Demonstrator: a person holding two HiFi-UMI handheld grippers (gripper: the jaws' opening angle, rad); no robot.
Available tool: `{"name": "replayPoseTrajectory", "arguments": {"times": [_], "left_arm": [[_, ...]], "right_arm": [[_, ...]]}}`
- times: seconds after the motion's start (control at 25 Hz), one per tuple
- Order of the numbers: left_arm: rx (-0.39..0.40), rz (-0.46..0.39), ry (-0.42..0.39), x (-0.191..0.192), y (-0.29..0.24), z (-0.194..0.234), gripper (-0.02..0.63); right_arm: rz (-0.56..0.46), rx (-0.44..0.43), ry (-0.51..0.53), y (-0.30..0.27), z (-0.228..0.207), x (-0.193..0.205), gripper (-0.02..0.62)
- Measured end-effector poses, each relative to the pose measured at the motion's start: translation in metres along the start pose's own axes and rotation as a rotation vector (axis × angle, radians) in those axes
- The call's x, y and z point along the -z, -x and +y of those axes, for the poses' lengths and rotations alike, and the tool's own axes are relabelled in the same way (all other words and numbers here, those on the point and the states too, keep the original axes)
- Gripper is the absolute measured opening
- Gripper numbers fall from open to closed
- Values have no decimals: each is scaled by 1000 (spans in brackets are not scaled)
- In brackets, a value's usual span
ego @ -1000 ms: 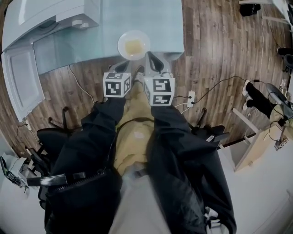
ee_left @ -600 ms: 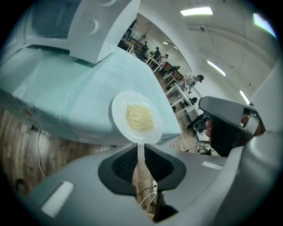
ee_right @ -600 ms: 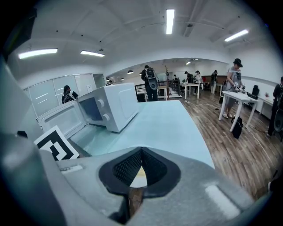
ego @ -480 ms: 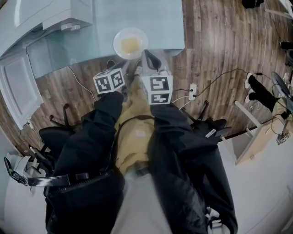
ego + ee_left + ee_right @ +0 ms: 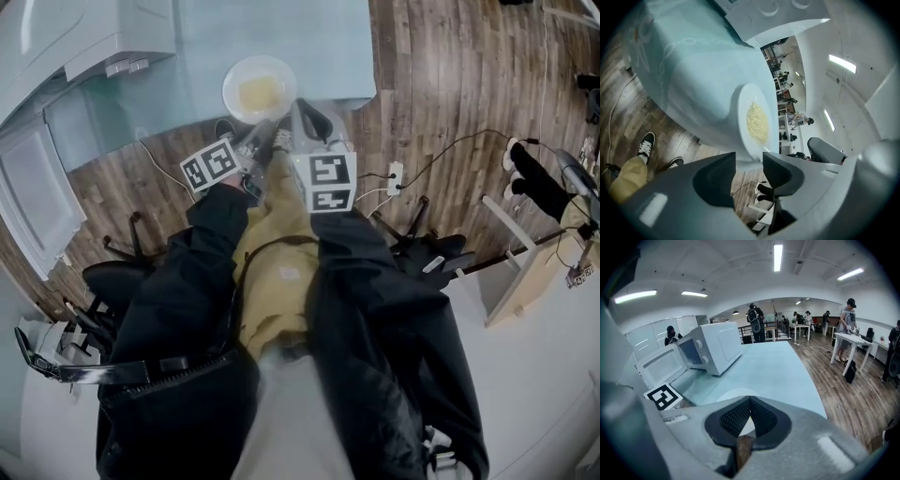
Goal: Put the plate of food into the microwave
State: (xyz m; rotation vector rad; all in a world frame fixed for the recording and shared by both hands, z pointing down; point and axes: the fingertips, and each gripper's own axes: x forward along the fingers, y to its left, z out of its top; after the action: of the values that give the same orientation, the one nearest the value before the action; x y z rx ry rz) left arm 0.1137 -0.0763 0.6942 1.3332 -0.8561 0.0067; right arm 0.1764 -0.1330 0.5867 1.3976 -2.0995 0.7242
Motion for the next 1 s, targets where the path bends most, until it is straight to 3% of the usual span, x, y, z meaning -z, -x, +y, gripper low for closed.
{"name": "replayPoseTrajectory", "arguments": {"times": [0.2, 0.44, 1.0], "left_arm": [[63, -61, 90, -14, -7, 0, 163], [169, -90, 156, -18, -7, -14, 34], [326, -179, 222, -25, 9, -30, 11]], "right_arm": [[16, 2, -3, -2, -4, 6, -3], [24, -2, 3, 2, -3, 7, -3], [3, -18, 59, 12, 6, 6, -3]]}}
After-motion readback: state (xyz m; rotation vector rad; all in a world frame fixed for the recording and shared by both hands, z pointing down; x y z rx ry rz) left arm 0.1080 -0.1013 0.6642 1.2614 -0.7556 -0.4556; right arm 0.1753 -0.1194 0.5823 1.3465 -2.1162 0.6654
